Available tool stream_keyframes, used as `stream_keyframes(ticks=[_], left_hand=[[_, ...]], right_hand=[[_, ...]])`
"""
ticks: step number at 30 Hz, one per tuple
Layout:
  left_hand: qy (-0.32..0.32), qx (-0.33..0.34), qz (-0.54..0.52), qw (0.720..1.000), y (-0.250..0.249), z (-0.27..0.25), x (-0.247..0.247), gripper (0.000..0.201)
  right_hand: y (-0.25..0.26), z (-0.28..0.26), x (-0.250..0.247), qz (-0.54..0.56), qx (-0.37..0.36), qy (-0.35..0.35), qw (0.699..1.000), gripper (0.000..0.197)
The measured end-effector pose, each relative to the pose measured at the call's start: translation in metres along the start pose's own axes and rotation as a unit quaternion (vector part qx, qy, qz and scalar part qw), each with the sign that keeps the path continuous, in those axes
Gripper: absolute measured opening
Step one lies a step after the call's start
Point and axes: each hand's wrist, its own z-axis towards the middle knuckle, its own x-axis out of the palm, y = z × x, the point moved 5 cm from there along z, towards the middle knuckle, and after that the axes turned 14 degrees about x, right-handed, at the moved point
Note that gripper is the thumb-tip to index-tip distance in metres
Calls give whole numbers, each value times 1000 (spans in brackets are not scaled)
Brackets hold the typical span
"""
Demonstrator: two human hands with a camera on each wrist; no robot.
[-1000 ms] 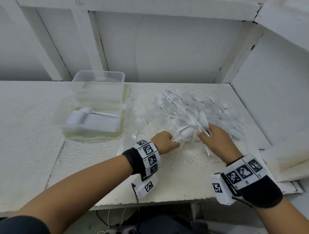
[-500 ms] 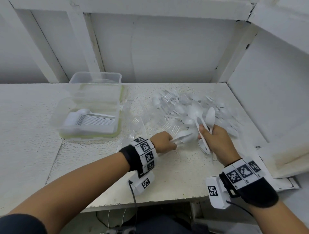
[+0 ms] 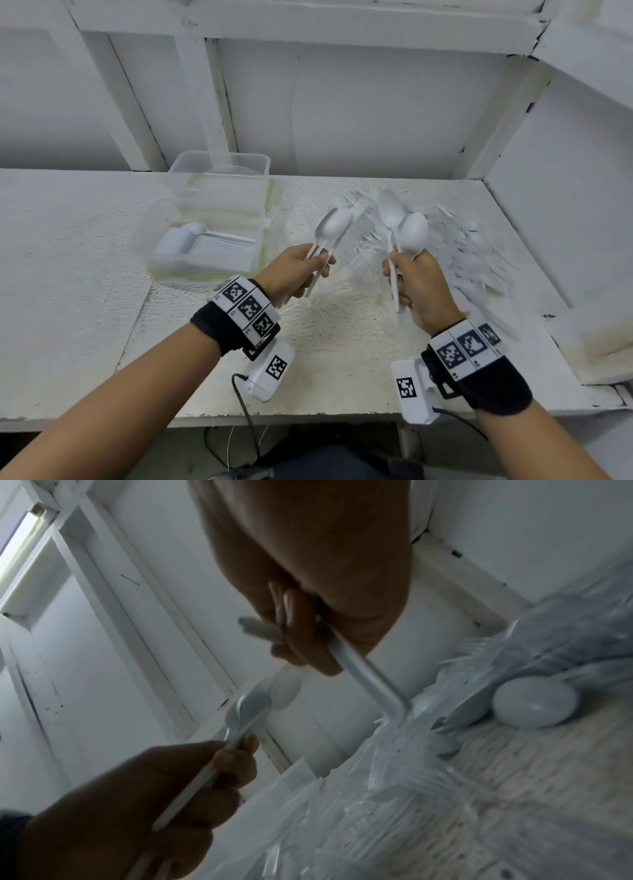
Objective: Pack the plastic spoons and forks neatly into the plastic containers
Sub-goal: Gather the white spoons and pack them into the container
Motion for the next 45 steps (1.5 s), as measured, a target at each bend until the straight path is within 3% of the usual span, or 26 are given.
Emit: stream_keyframes(ticks=[4, 10, 20, 24, 30, 33, 42, 45], left_hand=[[-43, -9, -50, 998, 2, -1, -4, 20], [-105, -24, -111, 988, 3, -1, -8, 20], [-106, -1, -107, 989, -1, -4, -9, 24], [-93, 1, -108, 990, -1, -3, -8, 24], [-35, -10, -164, 986, -1, -6, -3, 23], [-4, -20, -192, 981, 0, -8, 0, 24], [45, -38, -172, 983, 1, -11, 0, 32], [51, -39, -138, 988, -3, -13, 0, 33]], right_hand=[[3, 6, 23, 78, 22, -8, 997, 19], [8, 10, 55, 36, -6, -14, 999, 18], [9, 9, 74, -21, -66, -33, 997, 16], [10, 10, 73, 1, -74, -41, 996, 15], [15, 16, 66, 101, -26, -46, 993, 14], [19, 22, 62, 104, -14, -39, 994, 24], [16, 39, 61, 85, 1, 50, 995, 10], [18, 41, 60, 57, -13, 38, 998, 22]])
